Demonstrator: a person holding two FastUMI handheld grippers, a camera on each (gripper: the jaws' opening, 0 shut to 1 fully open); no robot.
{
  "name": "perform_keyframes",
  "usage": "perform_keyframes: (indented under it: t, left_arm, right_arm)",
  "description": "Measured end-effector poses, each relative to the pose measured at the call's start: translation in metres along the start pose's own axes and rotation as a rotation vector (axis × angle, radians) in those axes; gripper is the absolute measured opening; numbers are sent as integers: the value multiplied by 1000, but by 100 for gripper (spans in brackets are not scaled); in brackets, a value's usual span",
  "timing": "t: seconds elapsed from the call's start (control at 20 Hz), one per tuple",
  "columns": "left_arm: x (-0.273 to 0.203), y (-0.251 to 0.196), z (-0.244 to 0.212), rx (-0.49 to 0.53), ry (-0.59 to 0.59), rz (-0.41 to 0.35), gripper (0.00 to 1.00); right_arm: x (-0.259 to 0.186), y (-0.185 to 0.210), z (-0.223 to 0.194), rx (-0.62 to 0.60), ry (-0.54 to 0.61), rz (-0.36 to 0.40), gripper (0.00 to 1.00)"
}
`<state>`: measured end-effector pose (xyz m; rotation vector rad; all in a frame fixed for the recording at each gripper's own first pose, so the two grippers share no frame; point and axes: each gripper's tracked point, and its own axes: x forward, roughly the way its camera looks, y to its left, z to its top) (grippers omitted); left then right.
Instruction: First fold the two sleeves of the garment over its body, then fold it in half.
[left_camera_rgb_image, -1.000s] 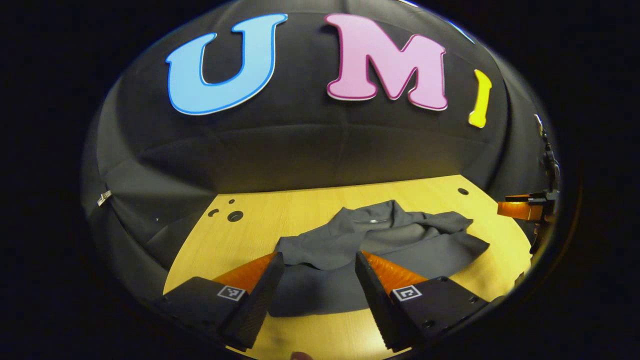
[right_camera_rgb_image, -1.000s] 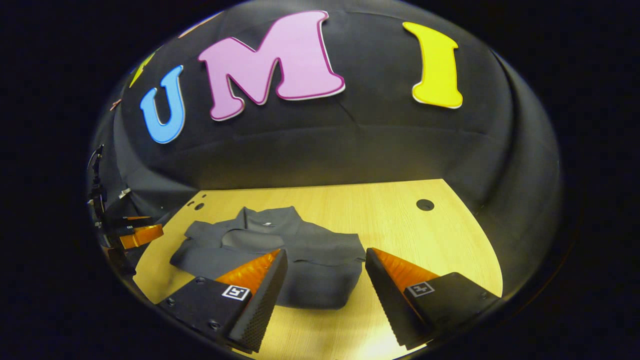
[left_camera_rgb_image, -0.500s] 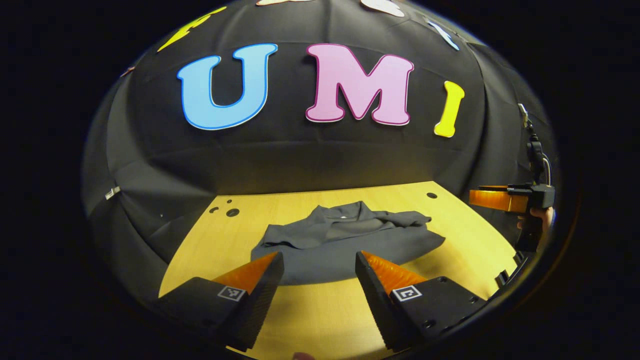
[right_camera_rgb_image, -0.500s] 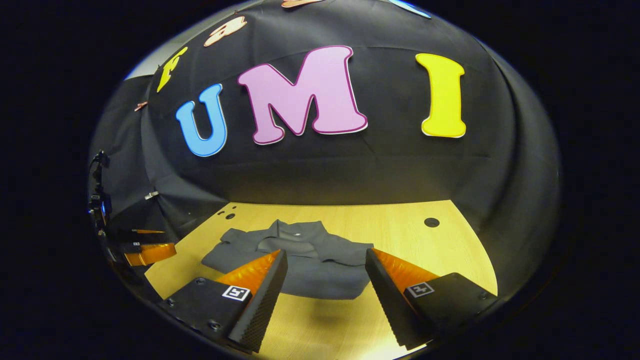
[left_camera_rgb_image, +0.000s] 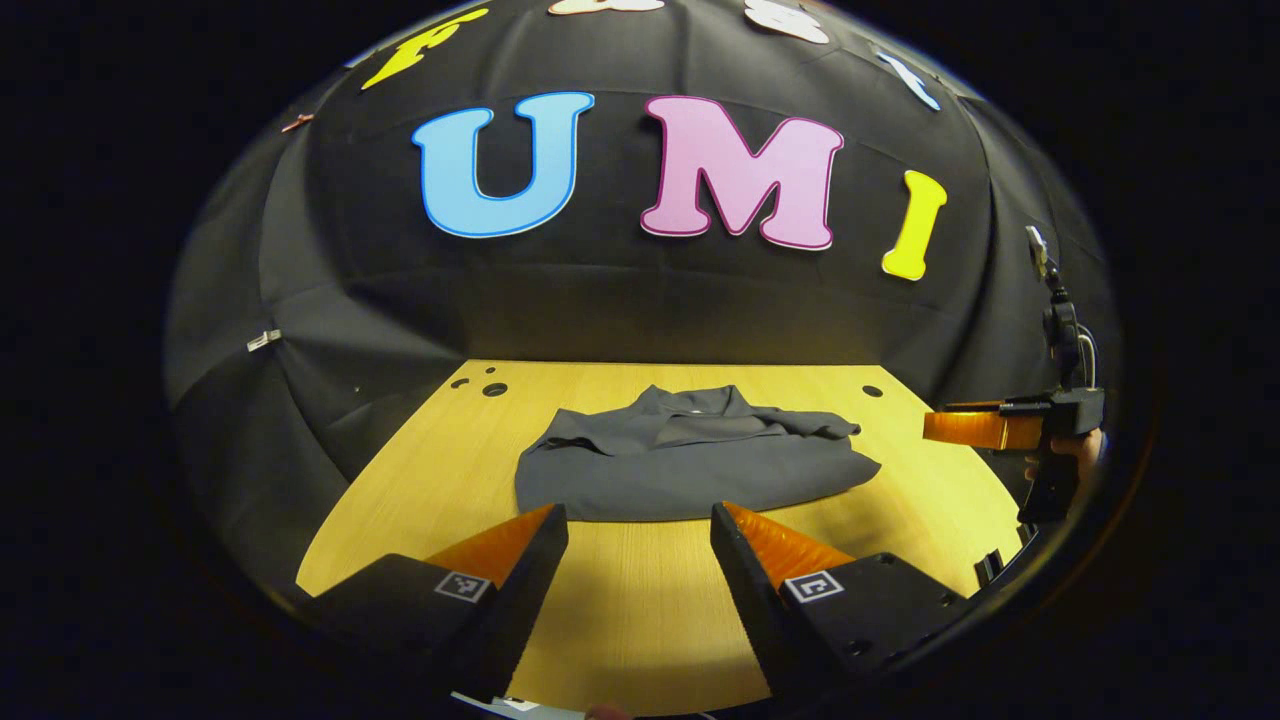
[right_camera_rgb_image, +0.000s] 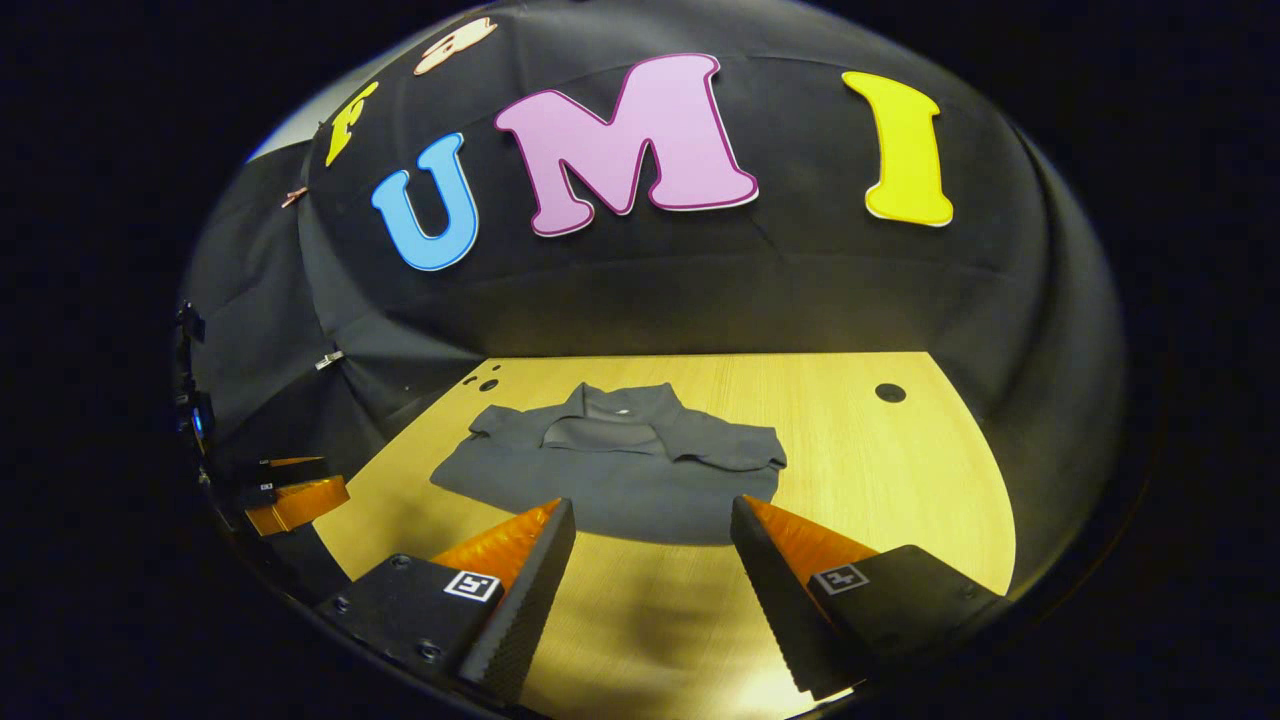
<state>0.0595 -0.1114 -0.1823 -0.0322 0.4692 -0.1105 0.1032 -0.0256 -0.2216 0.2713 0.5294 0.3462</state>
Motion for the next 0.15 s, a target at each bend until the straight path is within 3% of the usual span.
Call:
perform_keyframes:
  t: [0.15]
  left_arm:
    - [-5, 6, -4, -23, 0, -1, 91]
  right_arm:
    - [-5, 7, -4, -13, 1, -5, 97]
